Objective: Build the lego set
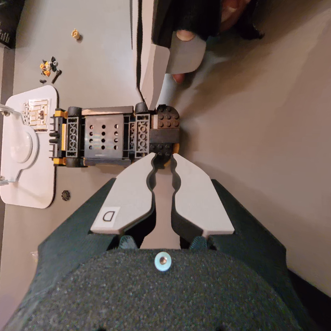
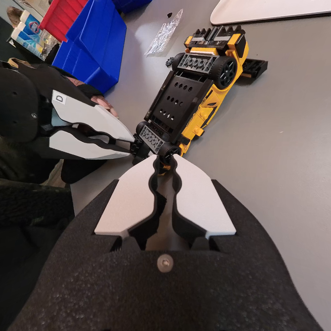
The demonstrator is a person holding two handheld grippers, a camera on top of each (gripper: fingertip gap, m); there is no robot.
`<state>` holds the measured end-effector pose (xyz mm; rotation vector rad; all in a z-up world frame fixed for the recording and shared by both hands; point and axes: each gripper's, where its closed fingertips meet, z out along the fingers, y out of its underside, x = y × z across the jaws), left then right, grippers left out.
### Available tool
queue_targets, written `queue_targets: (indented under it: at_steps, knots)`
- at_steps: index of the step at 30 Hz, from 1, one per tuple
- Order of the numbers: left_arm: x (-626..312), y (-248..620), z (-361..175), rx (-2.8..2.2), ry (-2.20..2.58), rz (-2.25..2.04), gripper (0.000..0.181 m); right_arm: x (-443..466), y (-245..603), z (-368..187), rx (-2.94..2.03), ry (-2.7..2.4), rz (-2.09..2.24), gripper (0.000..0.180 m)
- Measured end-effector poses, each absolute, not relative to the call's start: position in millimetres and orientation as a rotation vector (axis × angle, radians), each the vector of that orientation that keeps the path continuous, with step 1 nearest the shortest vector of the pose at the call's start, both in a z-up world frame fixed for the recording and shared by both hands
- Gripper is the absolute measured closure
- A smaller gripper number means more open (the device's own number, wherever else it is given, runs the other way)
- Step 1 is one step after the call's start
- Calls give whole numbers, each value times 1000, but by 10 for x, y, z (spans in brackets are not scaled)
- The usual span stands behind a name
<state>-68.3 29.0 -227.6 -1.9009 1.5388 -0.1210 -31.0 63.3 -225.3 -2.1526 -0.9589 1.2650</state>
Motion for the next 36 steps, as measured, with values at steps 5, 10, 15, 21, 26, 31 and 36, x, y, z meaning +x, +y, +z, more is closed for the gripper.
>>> queue_targets:
  at_steps: [5, 10, 15, 21, 26, 31, 36]
  knots:
    - [-672, 259, -2296, -1906, 1592, -132, 165, -306, 637, -2259, -2154, -956, 1265, 169]
    - [-665, 252, -2238, -1902, 1571, -162, 161, -309, 637, -2249, -2148, -956, 1270, 169]
    - [-671, 288, -2223, -1899, 1562, -147, 158, -311, 633, -2250, -2148, -957, 1273, 169]
    - [-659, 281, -2310, -1897, 1603, -134, 160, -306, 636, -2249, -2149, -953, 1276, 169]
    - [-668, 283, -2289, -1897, 1614, -171, 160, -310, 632, -2247, -2147, -956, 1279, 169]
    - [-668, 330, -2215, -1873, 1669, -196, 161, -309, 632, -2247, -2148, -954, 1283, 169]
    - [-642, 352, -2201, -1862, 1748, -214, 161, -302, 639, -2246, -2150, -945, 1290, 169]
